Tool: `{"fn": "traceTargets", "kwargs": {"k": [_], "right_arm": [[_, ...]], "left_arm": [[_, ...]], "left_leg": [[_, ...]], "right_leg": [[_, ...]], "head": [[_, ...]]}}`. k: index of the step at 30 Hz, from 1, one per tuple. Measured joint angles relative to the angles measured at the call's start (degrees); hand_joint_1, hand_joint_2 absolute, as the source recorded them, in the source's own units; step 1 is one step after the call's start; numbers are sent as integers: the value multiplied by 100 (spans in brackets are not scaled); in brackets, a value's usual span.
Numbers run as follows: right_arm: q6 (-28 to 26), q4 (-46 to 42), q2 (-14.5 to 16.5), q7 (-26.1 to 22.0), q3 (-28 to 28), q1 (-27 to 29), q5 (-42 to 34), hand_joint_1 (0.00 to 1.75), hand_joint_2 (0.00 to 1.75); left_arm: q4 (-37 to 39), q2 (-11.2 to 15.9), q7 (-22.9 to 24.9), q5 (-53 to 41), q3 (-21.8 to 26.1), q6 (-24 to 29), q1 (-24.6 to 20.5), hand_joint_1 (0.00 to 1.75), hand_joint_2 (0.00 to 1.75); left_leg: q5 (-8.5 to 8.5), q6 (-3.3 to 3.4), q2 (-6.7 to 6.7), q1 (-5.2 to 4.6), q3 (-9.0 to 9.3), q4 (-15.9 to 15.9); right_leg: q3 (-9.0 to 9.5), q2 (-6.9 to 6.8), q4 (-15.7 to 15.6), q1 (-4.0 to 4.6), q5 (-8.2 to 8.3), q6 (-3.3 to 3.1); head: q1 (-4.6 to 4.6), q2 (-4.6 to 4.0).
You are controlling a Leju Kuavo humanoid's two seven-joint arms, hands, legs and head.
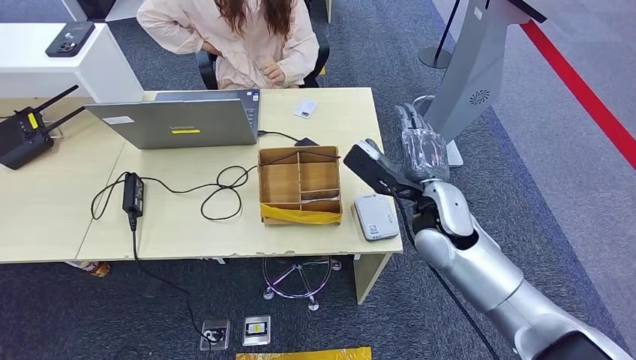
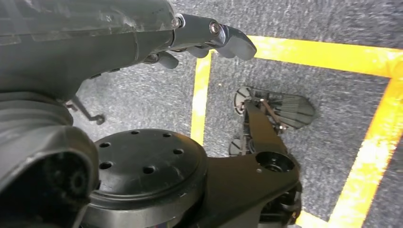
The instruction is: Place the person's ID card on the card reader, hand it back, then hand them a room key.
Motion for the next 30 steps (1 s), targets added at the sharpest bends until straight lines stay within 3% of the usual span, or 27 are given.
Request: {"fn": "traceTargets", "kwargs": {"k": [4, 10, 14, 22, 30], "right_arm": [[-90, -851, -398, 126, -140, 400, -107, 0, 0], [-232, -1520, -723, 169, -186, 637, -214, 0, 0], [-534, -1817, -854, 295, -126, 645, -472, 0, 175], [-960, -2130, -913, 539, 101, 829, -386, 0, 175], [-1506, -2066, -674, 335, 402, 964, -478, 0, 175]], "left_arm": [[3, 4, -152, 100, 22, 52, 4, 0, 0], [3, 3, -235, 162, 46, 84, 3, 0, 0], [4, 3, -237, 189, 106, 134, -2, 0, 0], [3, 1, -119, 244, 146, 248, -4, 0, 0], [3, -19, -135, 299, 209, 292, -12, 0, 0]], "left_leg": [[-5, -6, 19, 1, 5, -1], [0, -11, 16, 3, 5, -2], [0, -12, 18, 3, 5, -2], [0, -13, 16, 3, 1, -3], [0, -13, 14, 7, 0, -4]], "right_leg": [[-2, 14, 1, 1, 1, -1], [-1, 11, 7, 2, 1, -1], [-2, 13, 8, 2, 1, -1], [-1, 11, 8, 2, 0, -2], [-1, 10, 8, 6, 0, -3]], "head": [[-3, 0], [-2, 0], [-2, 0], [-3, 0], [-3, 0]]}}
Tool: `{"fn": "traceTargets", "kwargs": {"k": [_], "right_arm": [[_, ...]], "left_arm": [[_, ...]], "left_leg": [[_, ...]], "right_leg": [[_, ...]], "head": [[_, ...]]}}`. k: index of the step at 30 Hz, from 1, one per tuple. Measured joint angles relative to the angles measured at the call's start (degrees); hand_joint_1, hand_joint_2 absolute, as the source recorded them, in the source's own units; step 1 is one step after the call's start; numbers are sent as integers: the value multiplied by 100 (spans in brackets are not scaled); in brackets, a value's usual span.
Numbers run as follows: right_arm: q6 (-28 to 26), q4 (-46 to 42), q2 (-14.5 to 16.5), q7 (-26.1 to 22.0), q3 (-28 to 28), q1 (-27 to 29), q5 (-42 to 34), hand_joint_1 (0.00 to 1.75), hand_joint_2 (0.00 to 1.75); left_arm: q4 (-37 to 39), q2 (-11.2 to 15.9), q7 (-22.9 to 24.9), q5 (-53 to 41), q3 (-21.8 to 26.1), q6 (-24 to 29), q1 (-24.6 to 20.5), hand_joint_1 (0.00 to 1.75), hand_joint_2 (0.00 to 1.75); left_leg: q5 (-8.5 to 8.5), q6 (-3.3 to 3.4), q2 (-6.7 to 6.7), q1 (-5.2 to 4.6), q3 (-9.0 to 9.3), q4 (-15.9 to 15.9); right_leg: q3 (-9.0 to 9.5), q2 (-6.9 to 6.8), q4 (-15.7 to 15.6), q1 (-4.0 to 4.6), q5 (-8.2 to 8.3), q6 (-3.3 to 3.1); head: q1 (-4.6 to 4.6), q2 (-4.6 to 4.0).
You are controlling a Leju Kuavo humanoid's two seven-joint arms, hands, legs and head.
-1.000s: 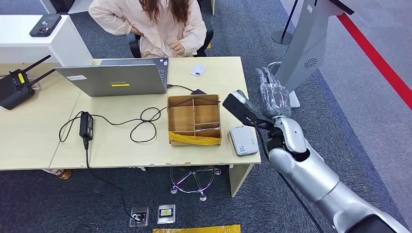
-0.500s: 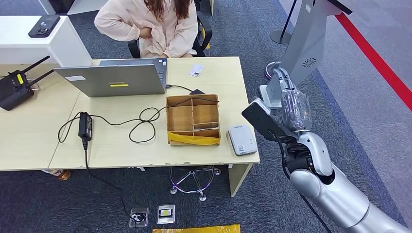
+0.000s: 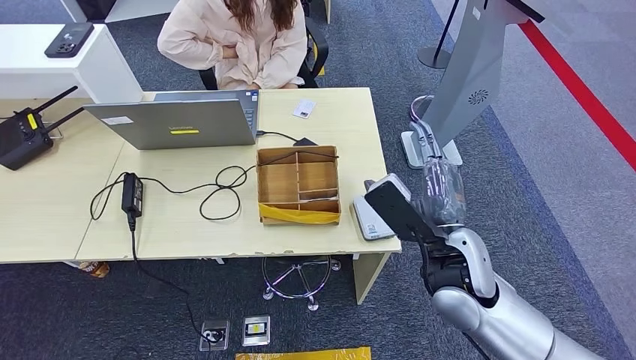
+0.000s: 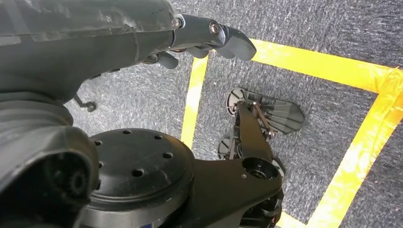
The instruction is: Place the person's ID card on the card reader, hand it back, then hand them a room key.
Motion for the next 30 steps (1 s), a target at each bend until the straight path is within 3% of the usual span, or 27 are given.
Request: {"fn": "traceTargets", "kwargs": {"k": [16, 23, 27, 30], "right_arm": [[-246, 613, 773, -273, 315, 282, 415, 0, 175], [-243, 671, 835, -290, 316, 304, 479, 0, 175], [-79, 1159, 1275, -301, 354, 379, 907, 0, 175], [-7, 1290, 1381, -326, 355, 358, 1032, 0, 175]], "left_arm": [[0, -37, 15, -16, 64, 49, -4, 0, 0], [0, -37, 17, -25, 64, 52, -4, 0, 0], [0, -37, 18, -148, 62, 52, -6, 0, 0], [0, -37, 14, -151, 62, 44, -8, 0, 0]], "left_leg": [[0, -1, 0, 2, -1, 0], [0, -1, 0, 2, -1, 0], [0, -1, -1, 3, -1, -1], [0, -1, -1, 3, -1, -1]], "right_leg": [[0, -1, 1, 3, -4, -6], [0, -1, 1, 3, -4, -6], [-1, -1, 1, 3, -4, -7], [-1, -1, 1, 4, -4, -7]], "head": [[2, 0], [1, 0], [1, 0], [2, 0]]}}
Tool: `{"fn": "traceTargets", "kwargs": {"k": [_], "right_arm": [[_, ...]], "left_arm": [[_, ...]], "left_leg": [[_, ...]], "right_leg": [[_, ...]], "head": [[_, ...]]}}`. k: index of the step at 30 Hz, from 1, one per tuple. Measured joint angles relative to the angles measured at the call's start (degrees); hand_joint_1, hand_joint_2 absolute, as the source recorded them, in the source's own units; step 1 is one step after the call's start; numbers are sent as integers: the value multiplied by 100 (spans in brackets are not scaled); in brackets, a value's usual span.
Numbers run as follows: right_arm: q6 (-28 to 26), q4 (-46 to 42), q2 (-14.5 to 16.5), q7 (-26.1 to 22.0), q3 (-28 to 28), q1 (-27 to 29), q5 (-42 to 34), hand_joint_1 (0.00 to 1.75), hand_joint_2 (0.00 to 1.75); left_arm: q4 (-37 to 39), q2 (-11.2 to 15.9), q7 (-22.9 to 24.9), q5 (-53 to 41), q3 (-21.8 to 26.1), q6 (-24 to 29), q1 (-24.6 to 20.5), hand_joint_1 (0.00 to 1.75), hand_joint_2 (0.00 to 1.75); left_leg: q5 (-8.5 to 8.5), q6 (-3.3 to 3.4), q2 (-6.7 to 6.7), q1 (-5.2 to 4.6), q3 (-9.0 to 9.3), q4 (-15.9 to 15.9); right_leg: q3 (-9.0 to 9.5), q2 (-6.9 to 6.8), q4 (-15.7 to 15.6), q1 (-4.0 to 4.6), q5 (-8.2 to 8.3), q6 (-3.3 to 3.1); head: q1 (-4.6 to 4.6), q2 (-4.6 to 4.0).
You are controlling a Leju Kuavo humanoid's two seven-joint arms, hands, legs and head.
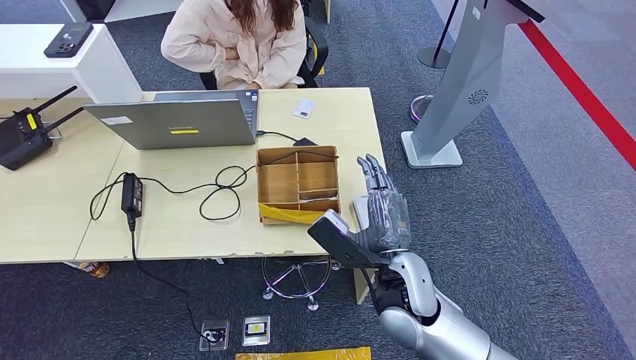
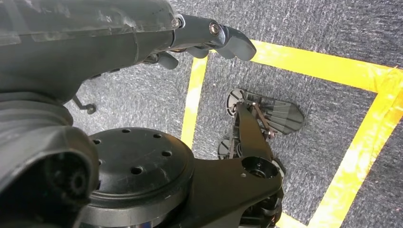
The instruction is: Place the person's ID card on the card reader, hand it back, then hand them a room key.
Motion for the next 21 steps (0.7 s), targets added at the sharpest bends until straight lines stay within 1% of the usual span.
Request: {"fn": "traceTargets", "kwargs": {"k": [7, 21], "right_arm": [[132, 364, 252, -157, 2, -153, 62, 0, 175], [112, 1056, 595, -268, 33, -332, 103, 0, 175]], "left_arm": [[0, 0, -58, 5, 0, -64, -8, 0, 0], [0, 4, -18, -81, 0, -104, -65, 0, 0]], "left_leg": [[1, -1, 0, 0, 0, 0], [1, -1, -1, 0, 0, 0]], "right_leg": [[0, -1, 0, 0, 0, 0], [0, -1, 1, 0, 0, 0]], "head": [[1, 0], [0, 0]]}}
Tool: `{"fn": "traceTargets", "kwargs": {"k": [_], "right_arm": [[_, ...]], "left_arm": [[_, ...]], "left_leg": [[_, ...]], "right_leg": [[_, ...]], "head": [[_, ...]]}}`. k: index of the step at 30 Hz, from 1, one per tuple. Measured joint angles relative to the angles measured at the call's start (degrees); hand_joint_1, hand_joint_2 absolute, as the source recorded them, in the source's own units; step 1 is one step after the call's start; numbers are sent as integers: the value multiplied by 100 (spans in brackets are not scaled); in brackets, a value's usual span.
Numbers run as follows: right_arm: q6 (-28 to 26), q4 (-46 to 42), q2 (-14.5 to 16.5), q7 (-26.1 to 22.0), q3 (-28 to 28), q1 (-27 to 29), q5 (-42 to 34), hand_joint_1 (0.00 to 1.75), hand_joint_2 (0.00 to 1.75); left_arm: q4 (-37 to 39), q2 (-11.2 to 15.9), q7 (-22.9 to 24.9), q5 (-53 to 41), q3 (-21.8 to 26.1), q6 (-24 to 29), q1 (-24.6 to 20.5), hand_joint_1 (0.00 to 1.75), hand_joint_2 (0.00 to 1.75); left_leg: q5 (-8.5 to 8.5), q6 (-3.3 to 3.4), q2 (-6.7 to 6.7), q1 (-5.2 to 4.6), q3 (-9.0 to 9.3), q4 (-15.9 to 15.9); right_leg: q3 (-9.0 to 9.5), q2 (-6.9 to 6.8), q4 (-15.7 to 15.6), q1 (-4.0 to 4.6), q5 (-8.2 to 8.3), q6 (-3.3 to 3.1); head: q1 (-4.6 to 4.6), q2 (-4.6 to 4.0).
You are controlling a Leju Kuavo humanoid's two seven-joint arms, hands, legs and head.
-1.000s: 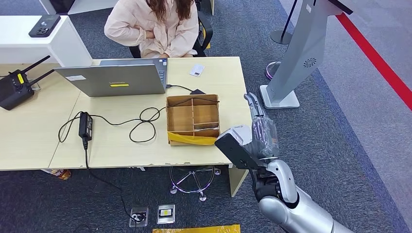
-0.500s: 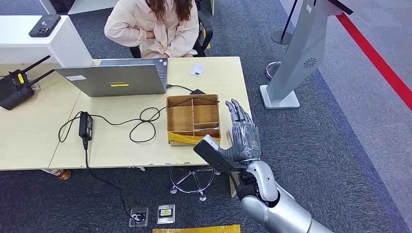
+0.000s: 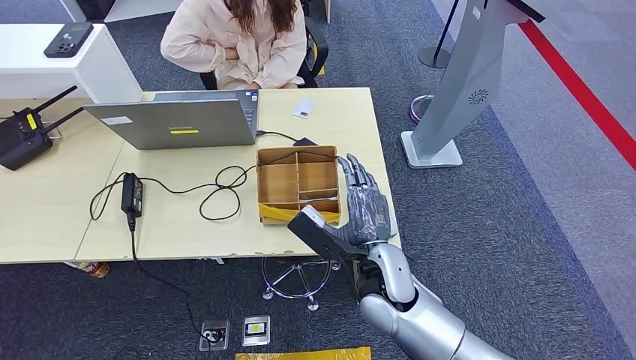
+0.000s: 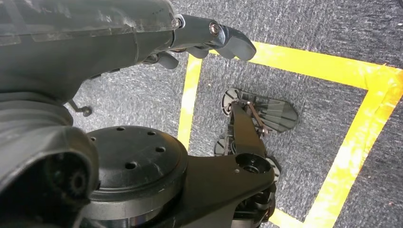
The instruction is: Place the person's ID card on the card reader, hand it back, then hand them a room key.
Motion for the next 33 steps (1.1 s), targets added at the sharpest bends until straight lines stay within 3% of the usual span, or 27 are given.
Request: {"fn": "traceTargets", "kwargs": {"k": [13, 33], "right_arm": [[130, 587, 297, -43, 87, -114, 195, 0, 175], [468, 1046, 402, 16, 153, -282, 396, 0, 175]], "left_arm": [[0, 4, 0, -49, 0, -10, -36, 0, 0], [2, 4, 4, -93, 0, -22, -35, 0, 0]], "left_leg": [[0, 0, 0, 0, 0, 0], [0, 0, 0, 0, -1, 0]], "right_leg": [[0, 0, 0, 0, 0, 0], [0, 0, 0, 0, 0, 0]], "head": [[1, 0], [1, 0]]}}
